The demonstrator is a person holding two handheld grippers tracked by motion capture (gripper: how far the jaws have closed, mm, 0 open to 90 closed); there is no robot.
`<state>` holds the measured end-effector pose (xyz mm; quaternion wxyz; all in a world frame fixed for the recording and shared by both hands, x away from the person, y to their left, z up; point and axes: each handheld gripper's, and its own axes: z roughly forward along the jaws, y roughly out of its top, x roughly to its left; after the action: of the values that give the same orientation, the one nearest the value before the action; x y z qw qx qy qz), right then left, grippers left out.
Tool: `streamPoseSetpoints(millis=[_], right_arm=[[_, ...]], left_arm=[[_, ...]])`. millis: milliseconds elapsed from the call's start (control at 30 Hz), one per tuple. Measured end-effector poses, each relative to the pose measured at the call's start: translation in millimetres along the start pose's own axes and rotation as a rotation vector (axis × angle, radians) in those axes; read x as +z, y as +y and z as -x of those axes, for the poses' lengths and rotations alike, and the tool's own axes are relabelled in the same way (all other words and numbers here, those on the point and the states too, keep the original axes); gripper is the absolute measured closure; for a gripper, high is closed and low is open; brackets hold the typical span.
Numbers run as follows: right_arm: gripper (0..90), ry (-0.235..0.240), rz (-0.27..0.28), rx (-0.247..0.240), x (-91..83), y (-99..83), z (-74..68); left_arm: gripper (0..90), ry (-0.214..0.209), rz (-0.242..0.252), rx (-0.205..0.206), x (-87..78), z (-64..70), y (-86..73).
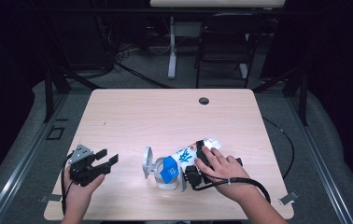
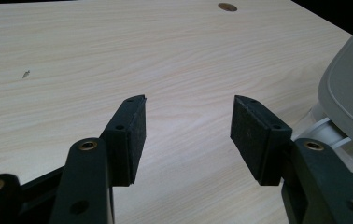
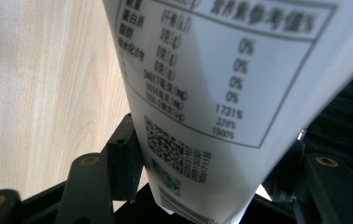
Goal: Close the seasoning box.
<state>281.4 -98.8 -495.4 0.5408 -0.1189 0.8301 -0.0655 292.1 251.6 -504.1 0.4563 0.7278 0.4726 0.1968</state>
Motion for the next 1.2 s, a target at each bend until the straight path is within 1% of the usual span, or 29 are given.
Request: streamPoseSetpoints(millis=[1200], right_arm=[[42.4,-0.006,-0.006,-0.017,-0.3,-0.9,1.1]], left_arm=[[45.8,-0.002,-0.001,0.001,0.4,-0.2,-0.3]])
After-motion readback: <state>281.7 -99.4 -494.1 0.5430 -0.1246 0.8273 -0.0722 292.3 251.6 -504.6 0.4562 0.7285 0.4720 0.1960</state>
